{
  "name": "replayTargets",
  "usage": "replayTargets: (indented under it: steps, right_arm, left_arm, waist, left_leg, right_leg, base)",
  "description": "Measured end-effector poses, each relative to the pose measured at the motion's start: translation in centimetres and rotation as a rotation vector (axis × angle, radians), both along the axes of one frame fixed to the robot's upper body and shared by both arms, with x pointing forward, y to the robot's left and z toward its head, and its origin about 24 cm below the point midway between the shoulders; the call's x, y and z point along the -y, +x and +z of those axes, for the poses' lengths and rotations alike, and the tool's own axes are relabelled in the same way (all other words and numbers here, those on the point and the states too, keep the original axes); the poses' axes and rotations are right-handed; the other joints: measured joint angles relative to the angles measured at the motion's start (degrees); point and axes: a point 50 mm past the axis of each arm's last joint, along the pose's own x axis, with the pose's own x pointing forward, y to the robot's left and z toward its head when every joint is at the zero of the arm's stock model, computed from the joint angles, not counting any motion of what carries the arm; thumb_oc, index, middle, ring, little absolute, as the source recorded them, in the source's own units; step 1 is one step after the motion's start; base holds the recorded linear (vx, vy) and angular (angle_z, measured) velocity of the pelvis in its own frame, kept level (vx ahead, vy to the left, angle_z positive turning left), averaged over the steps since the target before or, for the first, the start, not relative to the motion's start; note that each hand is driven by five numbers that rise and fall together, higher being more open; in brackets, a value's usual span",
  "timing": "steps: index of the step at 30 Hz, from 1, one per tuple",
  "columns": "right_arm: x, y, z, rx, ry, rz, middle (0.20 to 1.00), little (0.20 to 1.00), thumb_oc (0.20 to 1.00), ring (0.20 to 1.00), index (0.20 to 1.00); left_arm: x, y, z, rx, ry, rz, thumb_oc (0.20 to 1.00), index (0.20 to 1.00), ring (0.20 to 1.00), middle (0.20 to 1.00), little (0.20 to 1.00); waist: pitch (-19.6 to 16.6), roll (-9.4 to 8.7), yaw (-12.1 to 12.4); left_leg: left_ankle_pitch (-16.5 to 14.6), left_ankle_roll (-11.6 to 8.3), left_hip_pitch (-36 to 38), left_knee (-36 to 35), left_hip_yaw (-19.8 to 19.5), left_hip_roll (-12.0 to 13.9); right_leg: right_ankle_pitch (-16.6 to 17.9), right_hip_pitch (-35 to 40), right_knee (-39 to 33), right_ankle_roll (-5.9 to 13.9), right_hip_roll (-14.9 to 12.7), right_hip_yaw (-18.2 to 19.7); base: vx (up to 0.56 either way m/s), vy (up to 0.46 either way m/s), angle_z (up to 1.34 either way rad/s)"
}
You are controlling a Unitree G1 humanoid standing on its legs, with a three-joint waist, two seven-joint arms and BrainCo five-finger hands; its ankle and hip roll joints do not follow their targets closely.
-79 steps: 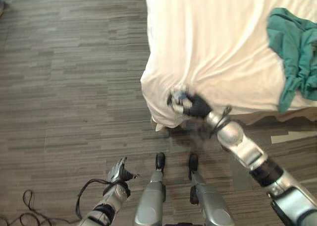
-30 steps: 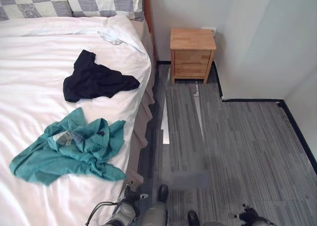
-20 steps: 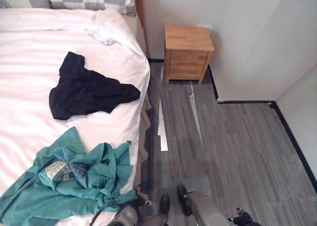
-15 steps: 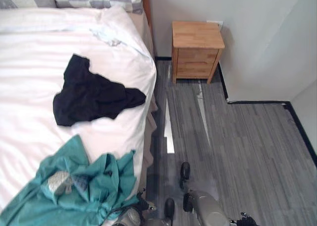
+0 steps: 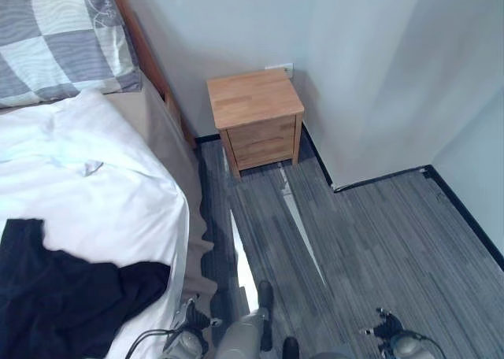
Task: Tidy up the quilt and then pick up the clothes from the bed and put them into the laundry hamper.
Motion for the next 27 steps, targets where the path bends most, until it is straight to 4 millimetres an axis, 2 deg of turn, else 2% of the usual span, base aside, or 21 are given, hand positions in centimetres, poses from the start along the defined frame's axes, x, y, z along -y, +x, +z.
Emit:
replayTargets:
  steps: [1, 2, 3, 5, 6, 7, 8, 10, 11, 13, 15, 16, 17, 18, 19, 20, 21, 22, 24, 25, 27]
  right_arm:
    - [0.4, -1.3, -0.3, -0.03, -0.009, -0.012, 1.0, 1.0, 1.0, 1.0, 1.0]
    - [-0.4, -2.1, -0.6, -0.05, 0.011, -0.033, 1.0, 1.0, 1.0, 1.0, 1.0]
    - [-0.9, -2.6, -0.9, -0.062, 0.032, -0.056, 1.0, 1.0, 1.0, 1.0, 1.0]
    - [-1.7, -3.5, -1.2, -0.081, 0.054, -0.067, 1.0, 1.0, 1.0, 1.0, 1.0]
    - [-1.5, -3.4, -1.2, -0.078, 0.052, -0.079, 1.0, 1.0, 1.0, 1.0, 1.0]
    - [-1.0, -2.2, -0.7, -0.035, 0.044, -0.089, 1.0, 1.0, 1.0, 1.0, 1.0]
    - [-0.8, -2.1, -0.6, -0.031, 0.041, -0.089, 1.0, 1.0, 1.0, 1.0, 1.0]
    - [-0.5, -1.0, -0.2, 0.012, 0.04, -0.097, 1.0, 1.0, 1.0, 1.0, 1.0]
    - [-0.4, -0.5, 0.1, 0.042, 0.044, -0.098, 1.0, 1.0, 1.0, 1.0, 1.0]
    - [0.1, 0.2, 0.5, 0.086, 0.044, -0.124, 1.0, 1.0, 1.0, 1.0, 1.0]
    - [-0.3, 0.0, 0.3, 0.076, 0.067, -0.155, 1.0, 1.0, 1.0, 1.0, 1.0]
    - [-0.4, 0.0, 0.3, 0.076, 0.074, -0.164, 1.0, 1.0, 1.0, 1.0, 1.0]
    - [-0.5, -0.1, 0.3, 0.083, 0.084, -0.195, 1.0, 1.0, 1.0, 1.0, 1.0]
    - [-0.7, -0.5, 0.1, 0.076, 0.095, -0.207, 1.0, 1.0, 1.0, 1.0, 1.0]
    - [-0.9, -0.7, 0.0, 0.072, 0.098, -0.207, 1.0, 1.0, 1.0, 1.0, 1.0]
    - [-0.8, -0.5, 0.0, 0.067, 0.097, -0.205, 1.0, 1.0, 1.0, 1.0, 1.0]
    - [-0.6, 0.0, 0.2, 0.081, 0.093, -0.198, 1.0, 1.0, 1.0, 1.0, 1.0]
    - [-0.3, 2.5, 1.3, 0.172, 0.093, -0.172, 1.0, 1.0, 1.0, 1.0, 1.0]
    - [0.6, 5.1, 2.9, 0.27, 0.073, -0.138, 1.0, 1.0, 1.0, 1.0, 1.0]
    - [1.8, 6.5, 4.5, 0.358, 0.035, -0.123, 1.0, 1.0, 1.0, 1.0, 1.0]
    - [5.0, 6.8, 6.0, 0.412, -0.046, -0.176, 1.0, 1.0, 1.0, 1.0, 1.0]
  left_arm:
    - [0.6, -0.6, -0.3, -0.015, -0.017, 0.002, 1.0, 1.0, 1.0, 1.0, 1.0]
    - [0.2, -1.1, -0.5, -0.036, -0.007, 0.006, 1.0, 1.0, 1.0, 1.0, 1.0]
    - [0.2, -0.9, -0.5, -0.039, -0.007, 0.006, 1.0, 1.0, 1.0, 1.0, 1.0]
    - [0.4, -0.5, -0.4, -0.027, -0.01, -0.01, 1.0, 1.0, 1.0, 1.0, 1.0]
    - [0.4, 0.1, -0.1, -0.016, -0.009, -0.012, 1.0, 1.0, 1.0, 1.0, 1.0]
    - [0.3, 0.1, -0.2, -0.031, -0.005, -0.009, 1.0, 1.0, 1.0, 1.0, 1.0]
    - [0.4, 0.4, -0.1, -0.023, -0.005, -0.009, 1.0, 1.0, 1.0, 1.0, 1.0]
    - [0.7, 0.3, -0.2, -0.029, -0.012, -0.028, 1.0, 1.0, 1.0, 1.0, 1.0]
    - [2.2, 0.3, -0.5, -0.029, -0.05, -0.041, 1.0, 1.0, 1.0, 1.0, 1.0]
    - [3.6, 0.3, -0.7, -0.034, -0.08, -0.044, 1.0, 1.0, 1.0, 1.0, 1.0]
    - [3.1, 0.2, -0.8, -0.044, -0.077, -0.012, 1.0, 1.0, 1.0, 1.0, 1.0]
    - [2.9, -0.5, -1.0, -0.063, -0.073, 0.0, 1.0, 1.0, 1.0, 1.0, 1.0]
    - [2.8, -0.9, -1.1, -0.068, -0.078, 0.021, 1.0, 1.0, 1.0, 1.0, 1.0]
    - [2.4, -1.9, -1.5, -0.098, -0.074, 0.045, 1.0, 1.0, 1.0, 1.0, 1.0]
    - [2.0, -2.1, -1.4, -0.1, -0.063, 0.051, 1.0, 1.0, 1.0, 1.0, 1.0]
    - [0.7, -3.8, -1.7, -0.139, -0.044, 0.101, 1.0, 1.0, 1.0, 1.0, 1.0]
    - [0.4, -4.1, -1.8, -0.15, -0.037, 0.118, 1.0, 1.0, 1.0, 1.0, 1.0]
    - [-0.7, -5.5, -1.9, -0.184, -0.01, 0.14, 1.0, 1.0, 1.0, 1.0, 1.0]
    - [-1.0, -6.2, -2.0, -0.197, 0.001, 0.158, 1.0, 1.0, 1.0, 1.0, 1.0]
    - [-1.2, -5.7, -1.8, -0.17, 0.0, 0.184, 1.0, 1.0, 1.0, 1.0, 1.0]
    - [-0.5, -3.0, -1.2, -0.085, -0.015, 0.153, 1.0, 1.0, 1.0, 1.0, 1.0]
  waist:
    - [-0.9, 2.53, -0.22]
    - [-1.49, 2.88, -0.55]
    - [-1.64, 2.89, -1.01]
    - [-1.5, 3.17, -1.11]
    - [-0.76, 2.32, -1.12]
    - [0.44, 3.46, -2.06]
    - [0.72, 3.51, -3.04]
    - [1.01, 4.8, -2.45]
    - [0.96, 5.42, -2.82]
    - [0.69, 6.81, -4.91]
    - [-0.06, 5.24, -4.98]
    - [0.03, 4.93, -5.1]
    - [-0.02, 4.84, -5.08]
    - [-0.85, 4.0, -5.18]
    - [-1.56, 2.58, -5.15]
    - [-1.99, 1.06, -4.27]
    - [-2.33, 1.81, -3.8]
    - [-2.18, 1.5, -2.01]
    - [-2.12, 1.61, -1.72]
    - [-1.65, 1.09, -1.68]
    - [-0.33, 0.09, -2.17]
  left_leg:
    - [1.23, 4.05, 2.96, -2.37, -1.0, 0.52]
    - [2.71, 7.43, 5.92, -4.69, -2.77, 0.07]
    - [3.08, 7.96, 7.42, -5.45, -4.84, 0.03]
    - [1.78, 8.0, 10.88, -7.51, -9.17, 0.36]
    - [1.09, 8.06, 11.18, -5.81, -10.11, -0.48]
    - [-0.17, 6.21, 14.73, -6.66, -17.25, -3.02]
    - [-0.1, 5.88, 16.55, -7.31, -18.62, -3.37]
    - [-3.52, 1.51, 19.56, -8.14, -23.03, -4.62]
    - [-8.64, 0.62, 19.09, -6.64, -21.09, -3.3]
    - [-8.22, 1.08, 19.64, -5.15, -22.54, -2.59]
    - [-7.88, 1.14, 22.04, -5.45, -32.16, -3.3]
    - [-7.39, 1.26, 22.67, -5.74, -33.22, -3.19]
    - [-9.15, -1.32, 23.74, -5.76, -37.09, -2.82]
    - [-9.79, -2.85, 25.44, -6.08, -39.05, -1.49]
    - [-10.07, -2.5, 26.47, -6.49, -39.34, -1.76]
    - [-11.56, -1.81, 28.29, -6.76, -40.58, -1.37]
    - [-12.45, -2.43, 28.68, -5.94, -40.87, 0.26]
    - [-12.59, -5.59, 25.71, -1.23, -39.28, 0.37]
    - [-12.46, -5.93, 22.8, 3.56, -39.71, 0.54]
    - [-11.45, -8.31, 20.21, 5.48, -40.01, 0.62]
    - [-10.87, -9.27, 16.36, 4.6, -32.12, 4.27]
  right_leg:
    - [-0.06, 1.02, 2.98, 0.05, 3.14, -0.23]
    - [-1.05, 0.79, 7.56, 0.85, 4.57, -0.98]
    - [-0.56, -1.2, 13.55, 1.65, 4.86, -4.12]
    - [-3.39, -6.72, 26.5, 2.95, 4.21, -4.54]
    - [-1.1, -10.27, 36.23, 4.59, 2.71, -4.94]
    - [-3.31, -17.54, 48.97, 3.06, -0.02, -4.16]
    - [-4.76, -19.17, 49.57, 2.61, -0.71, -2.71]
    - [-5.86, -23.86, 45.45, 2.19, -1.78, 1.43]
    - [-5.46, -24.46, 34.54, 1.98, -2.04, 4.35]
    - [-2.2, -23.06, 14.96, 4.53, -3.97, 6.64]
    - [6.62, -22.28, -0.92, 5.03, -6.43, 13.77]
    - [8.86, -22.29, -0.82, 5.28, -6.63, 13.72]
    - [9.76, -22.36, -0.89, 6.04, -6.5, 14.59]
    - [13.22, -21.43, -0.98, 4.47, -6.26, 14.91]
    - [13.51, -20.92, -1.0, 4.07, -7.33, 14.27]
    - [17.32, -18.99, -0.58, 6.05, -8.45, 11.83]
    - [16.84, -18.22, -0.57, 4.73, -6.97, 11.41]
    - [16.76, -17.77, -0.51, 3.57, -6.46, 10.27]
    - [15.71, -17.03, -0.52, 2.13, -6.23, 8.5]
    - [14.59, -16.24, -0.51, 0.56, -7.72, 2.85]
    - [13.87, -15.21, 0.17, -0.66, -9.1, -4.8]
  base:
    - [0.49, 0.158, 0.12]
    - [0.32, 0.093, 0.39]
    - [0.4, 0.139, 0.82]
    - [0.55, 0.157, 0.79]
    - [0.42, 0.026, 1.17]
    - [0.43, 0.027, 1.53]
    - [0.39, -0.101, 1.92]
    - [0.41, -0.165, 1.31]
    - [0.46, -0.219, 1.64]
    - [0.41, -0.189, 1.85]
    - [0.49, -0.303, 1.79]
    - [0.44, -0.329, 1.63]
    - [0.3, -0.286, 1.69]
    - [0.43, -0.473, 1.69]
    - [0.38, -0.493, 1.89]
    - [0.21, -0.324, 1.15]
    - [0.17, -0.422, 0.92]
    - [0.12, -0.397, 0.5]
    - [0.09, -0.383, 1.0]
    - [0.03, -0.221, 2.09]
    - [-0.02, -0.162, 2.46]
